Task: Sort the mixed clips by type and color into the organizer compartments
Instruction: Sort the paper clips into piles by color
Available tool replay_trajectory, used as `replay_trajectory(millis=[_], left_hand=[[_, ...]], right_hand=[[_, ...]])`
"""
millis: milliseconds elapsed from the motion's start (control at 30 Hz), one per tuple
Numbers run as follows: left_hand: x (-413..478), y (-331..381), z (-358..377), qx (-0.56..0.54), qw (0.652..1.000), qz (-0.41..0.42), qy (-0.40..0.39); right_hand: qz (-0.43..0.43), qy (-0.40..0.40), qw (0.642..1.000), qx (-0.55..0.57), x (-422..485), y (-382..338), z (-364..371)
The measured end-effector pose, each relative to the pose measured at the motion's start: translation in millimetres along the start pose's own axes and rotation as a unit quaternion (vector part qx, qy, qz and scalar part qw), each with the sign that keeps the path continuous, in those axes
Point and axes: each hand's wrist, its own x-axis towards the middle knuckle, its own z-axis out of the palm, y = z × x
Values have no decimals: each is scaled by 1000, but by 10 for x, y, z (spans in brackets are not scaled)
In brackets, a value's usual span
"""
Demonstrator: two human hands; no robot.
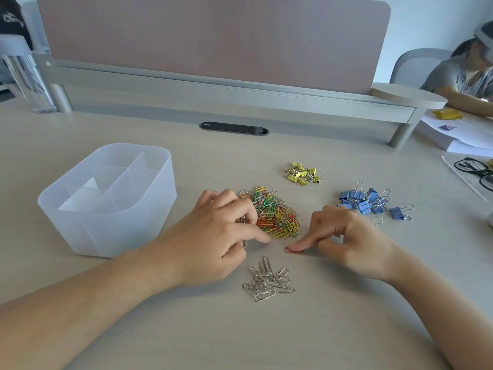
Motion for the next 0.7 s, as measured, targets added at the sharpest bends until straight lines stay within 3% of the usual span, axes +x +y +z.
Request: replay_trajectory(millis=[233, 400, 700], left_hand=[[12, -21, 16, 7, 1000, -15, -3], [11, 22, 55, 23, 999, -12, -30], [-14, -116, -82, -29, 998, 6, 60]], right_hand=[[15, 105, 994, -5, 4, 29, -61], [12, 77, 997, -29, 18, 73, 9], [-45, 19, 999, -8, -4, -26, 51]])
